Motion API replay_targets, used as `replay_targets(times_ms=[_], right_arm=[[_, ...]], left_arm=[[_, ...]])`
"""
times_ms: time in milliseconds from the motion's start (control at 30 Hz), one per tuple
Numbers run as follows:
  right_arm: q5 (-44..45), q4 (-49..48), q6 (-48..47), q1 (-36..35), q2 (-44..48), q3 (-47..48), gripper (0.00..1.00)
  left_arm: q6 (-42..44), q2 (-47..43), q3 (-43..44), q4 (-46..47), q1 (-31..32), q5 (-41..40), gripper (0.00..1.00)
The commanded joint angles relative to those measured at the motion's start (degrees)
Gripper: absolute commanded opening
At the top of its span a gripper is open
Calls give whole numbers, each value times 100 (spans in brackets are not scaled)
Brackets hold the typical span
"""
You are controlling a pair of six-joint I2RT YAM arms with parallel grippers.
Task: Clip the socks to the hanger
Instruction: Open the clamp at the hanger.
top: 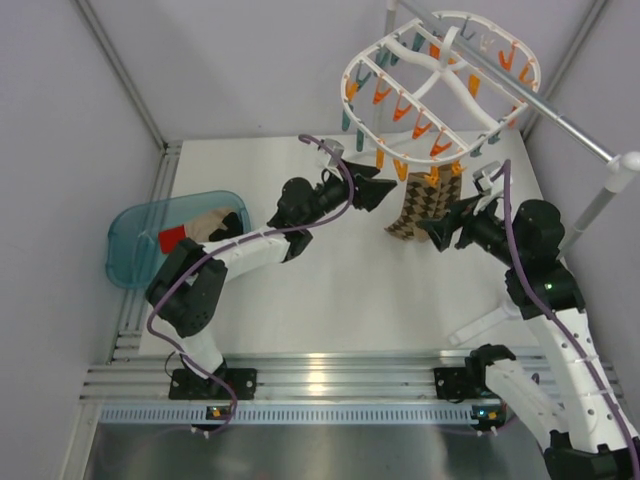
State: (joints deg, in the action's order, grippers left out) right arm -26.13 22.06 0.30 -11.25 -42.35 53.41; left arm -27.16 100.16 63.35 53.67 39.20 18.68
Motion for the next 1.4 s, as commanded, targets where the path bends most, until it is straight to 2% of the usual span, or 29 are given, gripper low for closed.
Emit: replay_targets(times_ms=[0, 233, 467, 667, 767, 1133, 1267, 1367], right_arm=[[503, -764, 708, -71, -176, 284, 68], [574, -1283, 919, -281, -371, 179, 63], [1294, -1854, 937, -817, -493, 12, 58], [1664, -1943, 1034, -1046, -608, 47, 52], [1865, -2013, 1087, -1116, -669, 47, 51], [2543, -2672, 1210, -1494, -1065, 3, 46], [2604, -2874, 1219, -1810, -1100, -128, 46], [3305, -3006, 1061, -2117, -1188, -208, 46]], left_arm=[[-79, 30, 283, 504, 44, -83, 72], [-27, 223, 608, 495, 132, -171, 68], [219, 285, 573, 451, 228, -119, 62], [369, 373, 599, 530, 298, -66, 51], [509, 399, 599, 609, 343, -13, 49], [747, 408, 538, 645, 474, -101, 49], [808, 268, 371, 531, 474, -136, 55], [817, 109, 204, 408, 483, -119, 59]])
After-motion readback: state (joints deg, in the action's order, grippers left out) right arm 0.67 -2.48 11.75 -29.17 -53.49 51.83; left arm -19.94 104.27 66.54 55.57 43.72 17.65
